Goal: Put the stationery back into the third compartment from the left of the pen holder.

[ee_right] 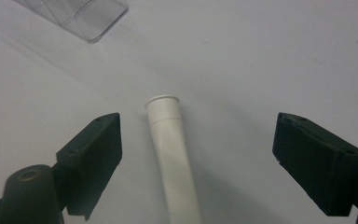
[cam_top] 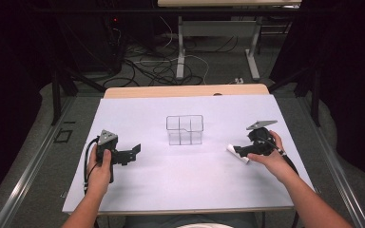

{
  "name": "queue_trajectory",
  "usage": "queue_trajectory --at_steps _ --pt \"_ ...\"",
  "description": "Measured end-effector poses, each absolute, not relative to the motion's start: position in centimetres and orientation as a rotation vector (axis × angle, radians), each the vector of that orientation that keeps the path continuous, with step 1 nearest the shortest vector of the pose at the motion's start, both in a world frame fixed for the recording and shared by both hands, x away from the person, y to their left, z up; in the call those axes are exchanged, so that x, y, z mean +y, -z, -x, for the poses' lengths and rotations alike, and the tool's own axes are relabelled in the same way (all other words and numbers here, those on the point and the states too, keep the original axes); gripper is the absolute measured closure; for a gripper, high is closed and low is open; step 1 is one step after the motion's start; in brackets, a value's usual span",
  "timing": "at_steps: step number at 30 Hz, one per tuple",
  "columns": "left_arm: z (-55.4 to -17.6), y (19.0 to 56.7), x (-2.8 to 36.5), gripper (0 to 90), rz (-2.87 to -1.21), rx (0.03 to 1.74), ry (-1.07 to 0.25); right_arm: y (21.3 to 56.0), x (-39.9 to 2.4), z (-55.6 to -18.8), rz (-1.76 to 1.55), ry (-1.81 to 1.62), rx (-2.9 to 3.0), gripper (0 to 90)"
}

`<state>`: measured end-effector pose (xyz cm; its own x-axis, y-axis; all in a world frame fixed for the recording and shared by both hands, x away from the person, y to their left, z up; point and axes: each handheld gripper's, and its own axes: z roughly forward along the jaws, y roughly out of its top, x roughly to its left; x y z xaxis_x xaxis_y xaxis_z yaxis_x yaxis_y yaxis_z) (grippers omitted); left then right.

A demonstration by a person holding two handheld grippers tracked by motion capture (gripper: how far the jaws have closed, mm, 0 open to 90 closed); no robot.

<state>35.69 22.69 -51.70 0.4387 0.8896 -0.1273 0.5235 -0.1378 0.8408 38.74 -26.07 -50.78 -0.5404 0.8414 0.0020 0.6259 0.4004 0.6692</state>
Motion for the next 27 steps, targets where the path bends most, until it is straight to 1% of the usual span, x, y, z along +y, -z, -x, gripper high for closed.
queue_trajectory --at_steps 9,13,17,18,19,20,21,23,27 --pt "-35.6 51.9 23.0 0.3 -1.812 1.215 -0.516 50.2 -23.6 -40.3 -1.202 -0.738 2.487 17.9" --pt "-35.5 52.0 23.1 0.3 -1.808 1.215 -0.523 50.5 -23.2 -41.1 -1.223 -0.663 2.535 20.2" --pt "-35.5 52.0 23.1 0.3 -1.82 1.213 -0.518 50.8 -23.1 -41.7 -1.224 -0.659 2.564 21.9" --pt "-35.5 52.0 23.1 0.3 -1.817 1.215 -0.517 50.7 -23.1 -41.8 -1.222 -0.63 2.581 22.0" --pt "-35.5 52.0 23.1 0.3 -1.82 1.217 -0.513 49.6 -23.2 -41.9 -1.227 -0.436 2.668 22.4" --pt "-35.5 51.9 23.1 0.3 -1.819 1.213 -0.516 51.3 -22.9 -41.9 -1.23 -0.738 2.531 22.8" --pt "-35.5 52.0 23.1 0.3 -1.819 1.213 -0.516 50.8 -22.9 -42.0 -1.244 -0.618 2.592 22.8" --pt "-35.5 52.0 23.0 0.3 -1.819 1.212 -0.513 50.8 -22.8 -42.0 -1.265 -0.598 2.59 23.4" --pt "-35.6 52.0 23.0 0.3 -1.825 1.21 -0.514 51.0 -22.5 -42.6 -1.229 -0.555 2.637 29.6"
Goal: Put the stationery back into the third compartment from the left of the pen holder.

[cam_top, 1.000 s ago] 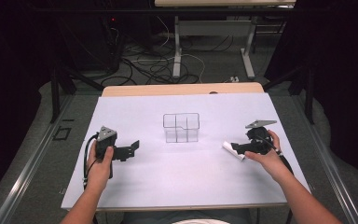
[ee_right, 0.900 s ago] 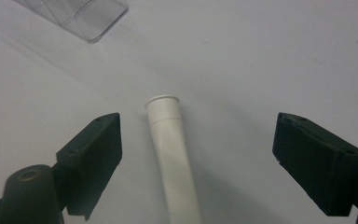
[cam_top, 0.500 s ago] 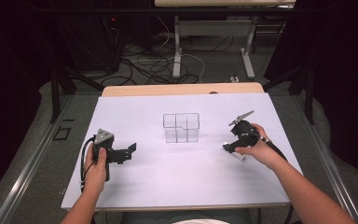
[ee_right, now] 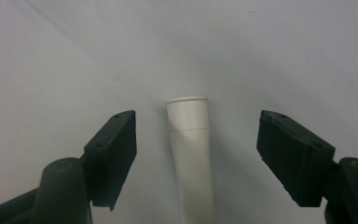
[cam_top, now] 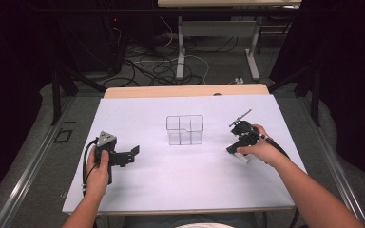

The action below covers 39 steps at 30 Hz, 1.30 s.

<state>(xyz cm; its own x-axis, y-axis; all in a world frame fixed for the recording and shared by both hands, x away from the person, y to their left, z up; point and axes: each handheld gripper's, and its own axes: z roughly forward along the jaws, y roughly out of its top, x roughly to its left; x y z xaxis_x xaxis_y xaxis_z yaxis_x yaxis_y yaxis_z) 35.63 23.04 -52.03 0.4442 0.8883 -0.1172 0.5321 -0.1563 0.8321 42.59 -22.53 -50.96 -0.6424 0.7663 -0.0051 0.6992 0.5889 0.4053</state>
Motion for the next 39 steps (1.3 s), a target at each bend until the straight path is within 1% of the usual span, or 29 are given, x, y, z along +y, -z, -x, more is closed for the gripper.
queue_trajectory --at_steps 3,5,6,7,8,9,10,11,12,13,14,18,24,25,26,32,39 --pt "-35.7 52.1 23.1 0.3 -1.828 1.21 -0.511 50.9 -22.1 -42.9 -1.243 -0.525 2.637 32.6" --pt "-35.7 52.0 23.1 0.3 -1.831 1.209 -0.516 50.9 -22.0 -43.1 -1.222 -0.51 2.655 39.3" --pt "-35.7 52.0 23.1 0.3 -1.828 1.207 -0.519 51.3 -21.9 -43.2 -1.205 -0.577 2.645 41.1" --pt "-35.7 52.0 23.1 0.3 -1.826 1.21 -0.52 50.9 -21.8 -43.2 -1.217 -0.486 2.677 43.6" --pt "-35.7 51.9 23.1 0.3 -1.823 1.214 -0.516 51.3 -21.7 -43.3 -1.19 -0.554 2.674 45.4" --pt "-35.6 51.9 23.2 0.3 -1.823 1.214 -0.517 50.8 -21.6 -43.4 -1.179 -0.423 2.704 45.5" --pt "-35.6 51.9 23.2 0.3 -1.825 1.214 -0.516 50.8 -21.4 -43.4 -1.175 -0.417 2.698 46.2" --pt "-35.7 51.9 23.2 0.3 -1.823 1.212 -0.52 51.2 -21.2 -43.4 -1.194 -0.48 2.703 46.9" --pt "-35.6 51.9 23.2 0.3 -1.825 1.215 -0.519 50.8 -21.2 -43.6 -1.136 -0.388 2.749 47.9" --pt "-35.6 51.9 23.3 0.3 -1.826 1.214 -0.519 50.9 -20.9 -43.3 -1.205 -0.369 2.721 48.8" --pt "-35.6 51.9 23.3 0.3 -1.825 1.216 -0.52 51.1 -21.0 -43.6 -1.136 -0.395 2.736 49.5" --pt "-35.6 51.9 23.3 0.3 -1.814 1.22 -0.521 51.4 -21.0 -43.9 -1.118 -0.338 2.749 51.3" --pt "-35.7 52.0 23.4 0.4 -1.814 1.223 -0.522 52.0 -21.0 -44.1 -1.118 -0.368 2.777 53.8" --pt "-35.7 51.9 23.5 0.3 -1.82 1.22 -0.522 51.9 -21.0 -44.2 -1.096 -0.314 2.781 54.5" --pt "-35.7 52.0 23.5 0.4 -1.82 1.219 -0.521 52.2 -21.0 -44.3 -1.106 -0.369 2.794 54.7" --pt "-35.7 52.0 23.4 0.4 -1.823 1.218 -0.518 52.6 -21.0 -44.6 -1.106 -0.335 2.801 54.9" --pt "-35.7 52.0 23.4 0.4 -1.818 1.22 -0.518 52.6 -21.1 -44.8 -1.117 -0.363 2.829 58.1"
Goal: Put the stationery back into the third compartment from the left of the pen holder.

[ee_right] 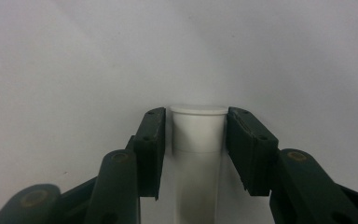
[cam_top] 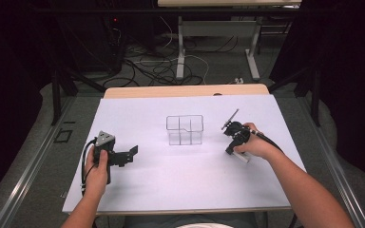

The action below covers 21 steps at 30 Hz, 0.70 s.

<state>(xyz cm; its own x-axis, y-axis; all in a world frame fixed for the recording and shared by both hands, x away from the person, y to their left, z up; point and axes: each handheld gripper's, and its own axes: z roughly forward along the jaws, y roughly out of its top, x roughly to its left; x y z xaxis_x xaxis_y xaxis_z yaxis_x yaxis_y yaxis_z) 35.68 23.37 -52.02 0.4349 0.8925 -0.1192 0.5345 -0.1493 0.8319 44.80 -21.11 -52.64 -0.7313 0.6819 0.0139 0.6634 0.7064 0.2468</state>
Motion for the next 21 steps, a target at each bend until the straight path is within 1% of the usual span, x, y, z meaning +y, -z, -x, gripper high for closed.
queue_trajectory --at_steps 9,21 --pt "-35.68 52.03 23.35 0.4 -1.818 1.22 -0.516 52.51 -21.43 -44.99 -1.109 -0.35 2.848 66.0" --pt "-35.69 52.05 23.37 0.4 -1.816 1.221 -0.515 52.59 -21.4 -44.91 -1.112 -0.349 2.826 66.7"
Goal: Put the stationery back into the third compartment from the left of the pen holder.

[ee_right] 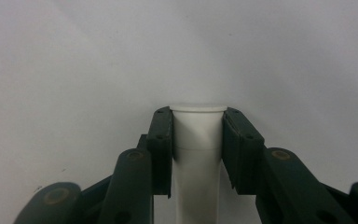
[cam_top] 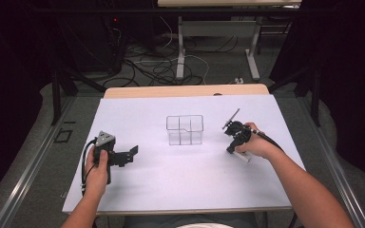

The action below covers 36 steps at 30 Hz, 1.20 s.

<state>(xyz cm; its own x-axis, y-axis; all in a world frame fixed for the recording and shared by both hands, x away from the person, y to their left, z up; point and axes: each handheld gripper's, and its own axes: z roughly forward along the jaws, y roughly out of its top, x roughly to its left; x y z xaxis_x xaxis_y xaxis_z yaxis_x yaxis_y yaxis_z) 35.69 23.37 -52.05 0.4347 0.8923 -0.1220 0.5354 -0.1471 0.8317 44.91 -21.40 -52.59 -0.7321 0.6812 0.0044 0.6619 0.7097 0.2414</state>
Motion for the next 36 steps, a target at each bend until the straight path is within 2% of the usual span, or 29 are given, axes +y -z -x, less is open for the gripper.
queue_trajectory --at_steps 15,32,34,36 --pt "-35.7 52.1 23.4 0.5 -1.82 1.221 -0.515 51.8 -21.6 -44.9 -1.151 -0.342 2.84 66.8" --pt "-35.7 52.1 23.4 0.5 -1.825 1.219 -0.516 50.0 -23.0 -44.3 -1.241 -0.685 2.632 66.9" --pt "-35.7 52.1 23.4 0.5 -1.825 1.22 -0.515 49.1 -23.2 -44.3 -1.233 -0.573 2.675 66.9" --pt "-35.7 52.1 23.5 0.5 -1.823 1.222 -0.514 49.4 -23.1 -44.2 -1.238 -0.675 2.614 66.9"
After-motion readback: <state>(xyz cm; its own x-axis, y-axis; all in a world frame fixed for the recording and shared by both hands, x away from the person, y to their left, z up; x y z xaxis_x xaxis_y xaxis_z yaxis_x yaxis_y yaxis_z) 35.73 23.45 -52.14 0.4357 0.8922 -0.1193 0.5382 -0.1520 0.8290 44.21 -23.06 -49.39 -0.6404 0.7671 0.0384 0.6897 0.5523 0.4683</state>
